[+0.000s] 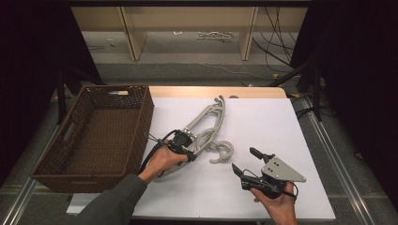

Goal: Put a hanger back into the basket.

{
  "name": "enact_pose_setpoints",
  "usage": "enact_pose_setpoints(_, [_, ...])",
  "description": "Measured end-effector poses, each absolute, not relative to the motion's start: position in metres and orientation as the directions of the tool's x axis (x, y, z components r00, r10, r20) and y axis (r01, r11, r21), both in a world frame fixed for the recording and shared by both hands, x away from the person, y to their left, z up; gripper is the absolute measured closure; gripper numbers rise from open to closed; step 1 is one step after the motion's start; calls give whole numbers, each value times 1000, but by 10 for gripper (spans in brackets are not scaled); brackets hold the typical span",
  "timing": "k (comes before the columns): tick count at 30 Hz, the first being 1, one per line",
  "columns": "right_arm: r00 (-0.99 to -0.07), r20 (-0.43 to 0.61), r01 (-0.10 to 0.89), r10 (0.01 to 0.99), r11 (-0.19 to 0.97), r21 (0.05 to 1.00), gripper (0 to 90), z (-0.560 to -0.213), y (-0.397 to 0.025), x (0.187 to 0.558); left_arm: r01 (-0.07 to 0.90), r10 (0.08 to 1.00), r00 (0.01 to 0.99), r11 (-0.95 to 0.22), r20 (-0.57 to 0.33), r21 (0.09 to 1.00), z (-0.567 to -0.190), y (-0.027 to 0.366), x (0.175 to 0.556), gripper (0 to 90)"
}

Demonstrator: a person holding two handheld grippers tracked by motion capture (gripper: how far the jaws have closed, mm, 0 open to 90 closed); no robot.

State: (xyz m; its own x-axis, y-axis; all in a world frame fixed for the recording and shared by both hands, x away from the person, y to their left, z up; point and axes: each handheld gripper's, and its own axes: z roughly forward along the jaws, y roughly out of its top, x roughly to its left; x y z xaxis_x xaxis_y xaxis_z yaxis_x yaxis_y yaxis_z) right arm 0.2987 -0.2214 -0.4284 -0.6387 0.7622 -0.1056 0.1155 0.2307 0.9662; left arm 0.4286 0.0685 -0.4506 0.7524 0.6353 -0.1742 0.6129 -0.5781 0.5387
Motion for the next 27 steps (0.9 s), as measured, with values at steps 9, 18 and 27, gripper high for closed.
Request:
enact_pose_setpoints(9, [-636,-108,121,764,237,964,226,-429,-220,299,646,625,726,-477,-286,596,-436,77,429,816])
enact_pose_setpoints(18, [-643,-87,144,761,232,962,227,-429,-220,297,717,628,629,-242,-457,654,-418,91,429,816])
enact_pose_setpoints(27, [-640,-85,141,763,225,964,228,-429,-220,297,735,587,577,-69,-569,675,-396,115,428,815])
